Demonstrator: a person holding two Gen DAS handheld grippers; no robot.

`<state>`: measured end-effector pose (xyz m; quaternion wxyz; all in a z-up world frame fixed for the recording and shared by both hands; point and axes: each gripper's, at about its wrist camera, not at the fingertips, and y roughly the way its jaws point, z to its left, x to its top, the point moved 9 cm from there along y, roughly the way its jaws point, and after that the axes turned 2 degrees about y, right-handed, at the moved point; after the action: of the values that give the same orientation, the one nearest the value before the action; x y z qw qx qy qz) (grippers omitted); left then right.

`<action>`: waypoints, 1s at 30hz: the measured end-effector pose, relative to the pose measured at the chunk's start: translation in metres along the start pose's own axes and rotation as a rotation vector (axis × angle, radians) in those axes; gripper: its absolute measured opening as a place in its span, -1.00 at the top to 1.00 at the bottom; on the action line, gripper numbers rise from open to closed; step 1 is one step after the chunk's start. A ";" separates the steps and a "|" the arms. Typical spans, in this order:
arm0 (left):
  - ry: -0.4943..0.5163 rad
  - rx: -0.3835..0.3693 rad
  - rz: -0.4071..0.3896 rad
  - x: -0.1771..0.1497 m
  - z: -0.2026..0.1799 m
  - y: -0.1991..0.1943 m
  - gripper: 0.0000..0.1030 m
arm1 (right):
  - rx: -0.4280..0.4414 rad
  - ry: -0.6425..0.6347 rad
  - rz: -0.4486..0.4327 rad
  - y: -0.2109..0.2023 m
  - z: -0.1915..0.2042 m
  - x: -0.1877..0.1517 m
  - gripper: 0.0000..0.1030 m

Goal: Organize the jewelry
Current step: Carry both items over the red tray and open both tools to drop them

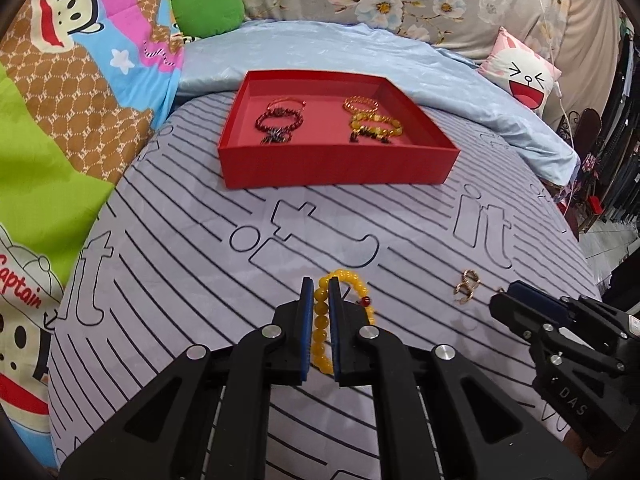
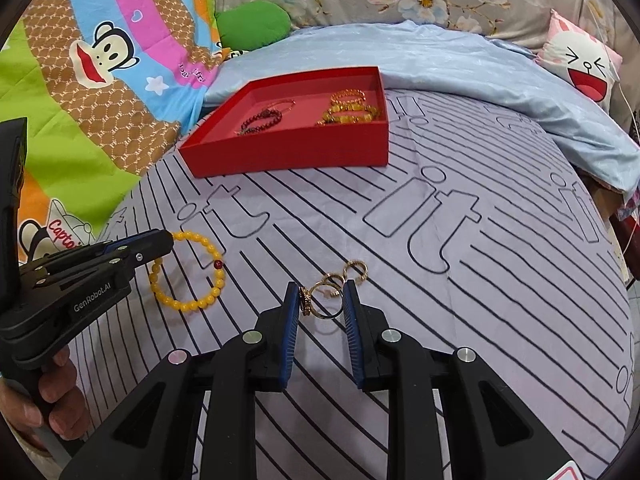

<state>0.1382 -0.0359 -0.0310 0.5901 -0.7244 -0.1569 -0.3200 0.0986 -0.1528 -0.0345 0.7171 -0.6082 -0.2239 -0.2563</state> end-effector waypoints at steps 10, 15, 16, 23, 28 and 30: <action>0.038 -0.043 -0.080 0.054 -0.012 -0.018 0.86 | 0.027 -0.018 -0.045 -0.002 0.005 0.039 0.59; 0.055 -0.060 -0.119 0.089 -0.014 -0.020 0.86 | 0.034 -0.036 -0.061 0.001 0.006 0.064 0.59; 0.054 -0.065 -0.123 0.095 -0.014 -0.019 0.86 | 0.035 -0.040 -0.064 0.002 0.006 0.068 0.59; 0.054 -0.116 -0.119 0.146 -0.017 0.007 0.86 | 0.059 -0.031 -0.083 0.018 0.000 0.118 0.59; 0.009 -0.156 -0.069 0.165 -0.013 0.049 0.86 | 0.038 -0.044 -0.085 0.036 -0.006 0.141 0.59; -0.004 -0.169 -0.042 0.166 -0.012 0.067 0.86 | 0.041 -0.045 -0.073 0.048 -0.008 0.149 0.59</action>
<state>0.2994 -0.0893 0.0276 0.5195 -0.7689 -0.1458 -0.3430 0.2442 -0.1684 0.0225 0.7144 -0.5905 -0.2671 -0.2638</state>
